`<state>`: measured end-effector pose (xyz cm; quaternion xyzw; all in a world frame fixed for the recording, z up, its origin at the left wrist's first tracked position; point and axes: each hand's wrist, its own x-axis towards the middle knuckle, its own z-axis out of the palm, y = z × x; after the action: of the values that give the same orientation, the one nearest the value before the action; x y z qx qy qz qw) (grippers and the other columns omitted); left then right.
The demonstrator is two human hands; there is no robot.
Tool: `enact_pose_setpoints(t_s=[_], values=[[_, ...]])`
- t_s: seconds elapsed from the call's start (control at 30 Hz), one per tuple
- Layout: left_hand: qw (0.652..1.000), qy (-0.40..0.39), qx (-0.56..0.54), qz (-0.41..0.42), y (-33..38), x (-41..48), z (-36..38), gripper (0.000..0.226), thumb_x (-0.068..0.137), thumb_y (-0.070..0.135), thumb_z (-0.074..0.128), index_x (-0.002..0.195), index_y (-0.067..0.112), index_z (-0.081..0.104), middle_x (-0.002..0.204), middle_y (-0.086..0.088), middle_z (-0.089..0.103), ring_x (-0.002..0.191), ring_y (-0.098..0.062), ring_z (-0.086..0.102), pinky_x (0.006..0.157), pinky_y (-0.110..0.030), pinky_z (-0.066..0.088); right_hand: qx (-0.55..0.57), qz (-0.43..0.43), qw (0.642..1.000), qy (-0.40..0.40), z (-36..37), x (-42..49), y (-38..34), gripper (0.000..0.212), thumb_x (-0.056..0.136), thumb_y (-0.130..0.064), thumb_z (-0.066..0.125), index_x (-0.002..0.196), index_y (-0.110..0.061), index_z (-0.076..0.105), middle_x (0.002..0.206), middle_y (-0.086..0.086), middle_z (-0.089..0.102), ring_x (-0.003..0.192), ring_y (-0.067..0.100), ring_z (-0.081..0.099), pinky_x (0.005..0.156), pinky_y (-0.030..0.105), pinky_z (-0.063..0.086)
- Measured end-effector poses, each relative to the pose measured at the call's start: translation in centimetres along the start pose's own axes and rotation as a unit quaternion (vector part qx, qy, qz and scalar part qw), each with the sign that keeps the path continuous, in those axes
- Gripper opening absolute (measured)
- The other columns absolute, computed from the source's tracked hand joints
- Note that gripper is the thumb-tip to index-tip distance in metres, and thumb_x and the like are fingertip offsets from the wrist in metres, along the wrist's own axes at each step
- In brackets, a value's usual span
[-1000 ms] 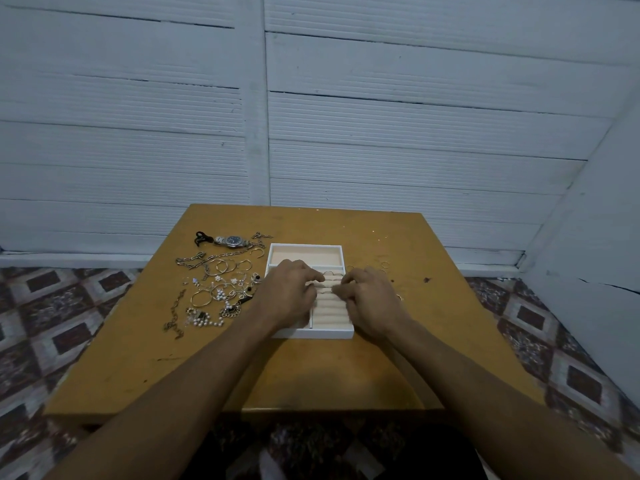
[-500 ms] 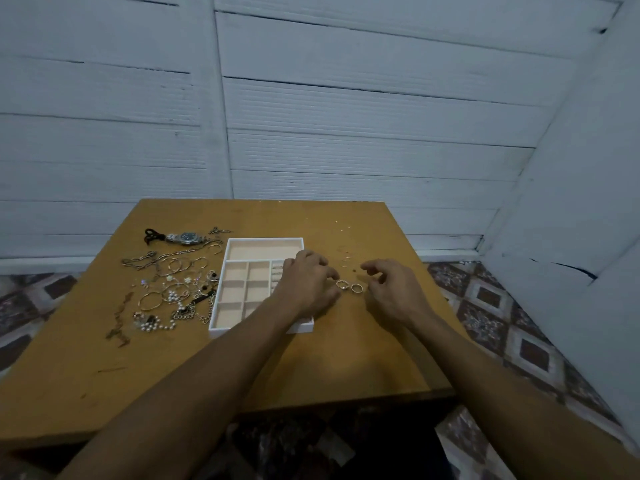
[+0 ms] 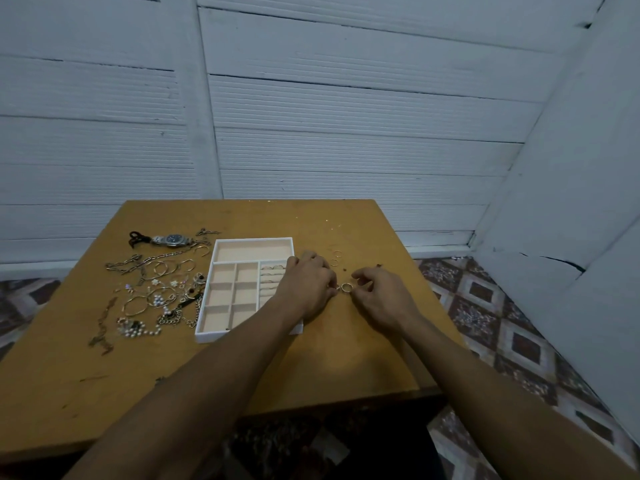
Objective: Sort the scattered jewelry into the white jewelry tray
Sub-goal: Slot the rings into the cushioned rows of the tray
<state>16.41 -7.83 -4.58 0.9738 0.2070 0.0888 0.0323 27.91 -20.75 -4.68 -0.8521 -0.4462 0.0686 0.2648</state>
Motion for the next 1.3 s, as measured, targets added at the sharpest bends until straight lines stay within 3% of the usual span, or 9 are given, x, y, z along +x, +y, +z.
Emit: enact_pose_setpoints(t_s=[0.23, 0.43, 0.67, 0.83, 0.97, 1.03, 1.13, 1.27, 1.3], values=[[0.996, 0.073, -0.043, 0.029, -0.3, -0.3, 0.0, 0.026, 0.098, 0.036, 0.047, 0.110, 0.021, 0.065, 0.116, 0.001, 0.060, 0.116, -0.020, 0.044, 0.095, -0.036, 0.031, -0.015, -0.001, 1.000, -0.004, 0.2, 0.0, 0.0, 0.038, 0.091, -0.038, 0.058, 0.125, -0.020, 0.061, 0.114, -0.001, 0.065, 0.100, 0.014, 0.059, 0.088, 0.037, 0.052], [0.968, 0.117, -0.220, 0.011, -1.7, -1.5, -1.4, 0.016, 0.096, 0.022, 0.054, 0.092, 0.009, 0.062, 0.093, -0.006, 0.064, 0.090, -0.022, 0.052, 0.077, -0.032, 0.041, -0.028, 0.000, 1.000, -0.003, 0.5, 0.2, -0.6, 0.037, 0.092, -0.039, 0.058, 0.121, -0.018, 0.065, 0.114, 0.000, 0.068, 0.098, 0.015, 0.061, 0.086, 0.035, 0.052], [0.951, 0.112, -0.287, -0.020, -3.7, -3.1, -2.4, 0.009, 0.097, 0.014, 0.050, 0.097, 0.010, 0.059, 0.089, -0.002, 0.062, 0.082, -0.020, 0.055, 0.071, -0.031, 0.044, -0.029, 0.026, 0.999, -0.010, 0.8, 0.5, -1.2, 0.035, 0.091, -0.037, 0.059, 0.119, -0.017, 0.066, 0.115, 0.000, 0.068, 0.101, 0.015, 0.062, 0.089, 0.035, 0.052], [0.962, 0.098, -0.251, -0.034, -4.8, -3.2, -2.6, 0.037, 0.095, -0.002, 0.043, 0.123, 0.013, 0.062, 0.097, -0.004, 0.055, 0.085, -0.016, 0.052, 0.073, -0.022, 0.039, -0.021, 0.040, 0.999, -0.024, 0.8, 0.6, -1.2, 0.028, 0.092, -0.034, 0.060, 0.113, -0.019, 0.068, 0.108, -0.002, 0.068, 0.095, 0.013, 0.060, 0.086, 0.033, 0.051], [0.968, 0.075, -0.235, -0.046, -5.5, -3.4, -3.2, 0.049, 0.088, -0.012, 0.039, 0.117, 0.015, 0.069, 0.095, -0.009, 0.050, 0.082, -0.020, 0.055, 0.076, -0.025, 0.043, -0.016, 0.044, 0.999, -0.024, 0.8, 0.7, -1.2, 0.023, 0.091, -0.032, 0.062, 0.108, -0.018, 0.068, 0.104, -0.001, 0.065, 0.093, 0.014, 0.057, 0.082, 0.031, 0.050], [0.936, 0.064, -0.335, -0.092, -5.7, -3.6, -3.4, 0.042, 0.095, -0.007, 0.037, 0.104, 0.014, 0.071, 0.092, -0.009, 0.049, 0.075, -0.021, 0.057, 0.074, -0.031, 0.050, -0.015, 0.041, 0.999, -0.022, 0.7, 0.6, -1.3, 0.022, 0.091, -0.031, 0.062, 0.107, -0.017, 0.067, 0.103, -0.001, 0.063, 0.093, 0.015, 0.056, 0.079, 0.030, 0.048], [0.816, 0.041, -0.542, -0.197, -5.4, -4.2, -4.2, 0.041, 0.098, -0.011, 0.028, 0.096, 0.005, 0.066, 0.078, -0.006, 0.047, 0.063, -0.017, 0.050, 0.059, -0.027, 0.048, -0.010, 0.036, 0.999, -0.022, 0.7, 0.5, -1.5, 0.019, 0.092, -0.030, 0.061, 0.105, -0.017, 0.065, 0.100, 0.000, 0.062, 0.091, 0.015, 0.055, 0.077, 0.030, 0.046], [0.663, 0.001, -0.679, -0.314, -5.6, -4.5, -5.4, 0.020, 0.095, -0.008, 0.040, 0.098, -0.006, 0.059, 0.071, -0.011, 0.046, 0.059, -0.019, 0.049, 0.067, -0.032, 0.054, 0.012, 0.034, 0.999, -0.030, 0.5, 0.4, -1.7, 0.013, 0.092, -0.025, 0.062, 0.101, -0.017, 0.063, 0.095, 0.000, 0.061, 0.087, 0.014, 0.056, 0.071, 0.027, 0.044], [0.645, -0.008, -0.692, -0.324, -5.8, -4.6, -5.6, 0.014, 0.094, -0.005, 0.045, 0.097, -0.006, 0.058, 0.071, -0.011, 0.047, 0.058, -0.018, 0.050, 0.066, -0.032, 0.055, 0.021, 0.033, 0.999, -0.028, 0.5, 0.4, -1.8, 0.011, 0.091, -0.023, 0.063, 0.099, -0.016, 0.063, 0.093, 0.000, 0.062, 0.086, 0.015, 0.056, 0.069, 0.026, 0.043]])
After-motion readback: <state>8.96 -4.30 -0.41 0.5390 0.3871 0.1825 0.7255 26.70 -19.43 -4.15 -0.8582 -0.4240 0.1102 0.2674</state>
